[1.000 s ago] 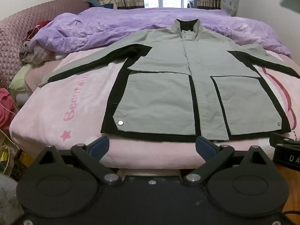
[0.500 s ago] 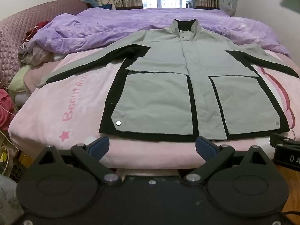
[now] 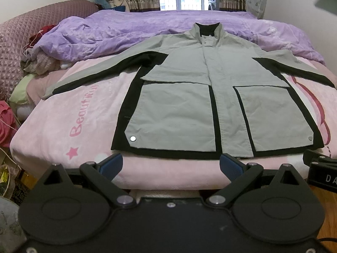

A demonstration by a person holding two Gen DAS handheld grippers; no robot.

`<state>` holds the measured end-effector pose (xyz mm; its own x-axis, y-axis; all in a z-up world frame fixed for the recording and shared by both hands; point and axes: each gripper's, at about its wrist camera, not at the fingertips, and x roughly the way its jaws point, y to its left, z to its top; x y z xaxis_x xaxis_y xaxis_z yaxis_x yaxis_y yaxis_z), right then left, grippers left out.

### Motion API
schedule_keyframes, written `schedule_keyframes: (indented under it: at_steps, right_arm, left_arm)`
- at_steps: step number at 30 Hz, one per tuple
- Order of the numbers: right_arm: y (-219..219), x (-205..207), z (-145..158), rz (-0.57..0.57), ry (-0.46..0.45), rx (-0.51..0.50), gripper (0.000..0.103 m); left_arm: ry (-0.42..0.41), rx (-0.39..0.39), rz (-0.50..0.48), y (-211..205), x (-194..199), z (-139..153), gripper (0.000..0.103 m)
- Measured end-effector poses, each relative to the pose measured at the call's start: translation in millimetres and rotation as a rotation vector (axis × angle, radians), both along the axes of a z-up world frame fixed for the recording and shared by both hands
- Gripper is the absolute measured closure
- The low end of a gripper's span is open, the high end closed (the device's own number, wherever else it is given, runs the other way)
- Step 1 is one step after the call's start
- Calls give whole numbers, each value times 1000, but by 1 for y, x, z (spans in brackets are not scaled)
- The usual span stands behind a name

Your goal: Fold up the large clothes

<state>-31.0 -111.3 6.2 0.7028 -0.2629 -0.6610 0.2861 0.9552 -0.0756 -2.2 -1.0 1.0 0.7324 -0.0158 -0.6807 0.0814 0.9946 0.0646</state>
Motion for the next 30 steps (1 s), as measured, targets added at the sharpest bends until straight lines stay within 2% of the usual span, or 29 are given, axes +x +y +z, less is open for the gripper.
schedule_keyframes:
  at_steps: [30]
  right_arm:
    - [2,-28,2,-3,-39,3,0]
  left_arm:
    - [-37,4,-10,-6,-25,1,2]
